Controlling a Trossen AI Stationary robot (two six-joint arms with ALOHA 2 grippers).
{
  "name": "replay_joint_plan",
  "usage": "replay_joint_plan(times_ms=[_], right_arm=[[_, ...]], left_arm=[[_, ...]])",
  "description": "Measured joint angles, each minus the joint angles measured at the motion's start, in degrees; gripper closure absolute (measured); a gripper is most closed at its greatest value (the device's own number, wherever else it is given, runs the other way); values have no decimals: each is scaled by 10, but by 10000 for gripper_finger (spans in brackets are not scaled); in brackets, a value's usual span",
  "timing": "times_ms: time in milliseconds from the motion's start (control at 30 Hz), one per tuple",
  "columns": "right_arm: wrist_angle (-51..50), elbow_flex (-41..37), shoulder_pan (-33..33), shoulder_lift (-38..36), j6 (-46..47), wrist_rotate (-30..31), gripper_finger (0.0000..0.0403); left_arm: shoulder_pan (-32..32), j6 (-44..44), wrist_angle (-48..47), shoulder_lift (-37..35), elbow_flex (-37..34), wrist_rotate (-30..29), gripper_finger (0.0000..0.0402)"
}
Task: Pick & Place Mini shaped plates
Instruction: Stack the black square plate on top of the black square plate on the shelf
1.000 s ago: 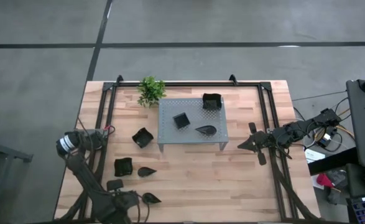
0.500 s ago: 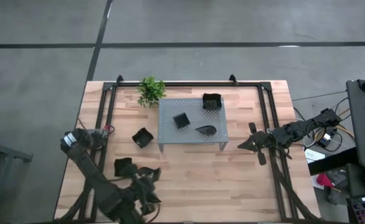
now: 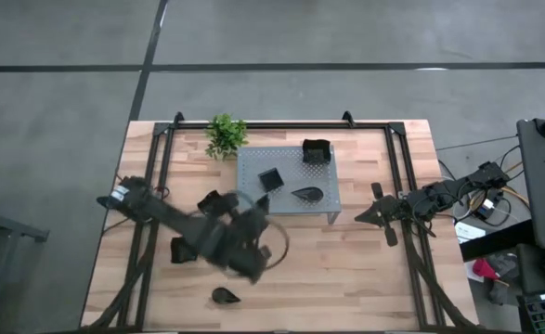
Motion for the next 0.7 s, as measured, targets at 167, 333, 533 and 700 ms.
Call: replay_joint_plan(times_ms=[167,333,533,700], right_arm=[[0,0,0,0,0,0,394],[0,0,0,0,0,0,394],[0,0,0,0,0,0,394],[0,0,0,0,0,0,394]], left_arm=[[79,62,9,0,23,45,402],[143,96,15,-1,28,43,402],[182,128,43,6,22,54,402],[190,155,42,7,9,54,402]])
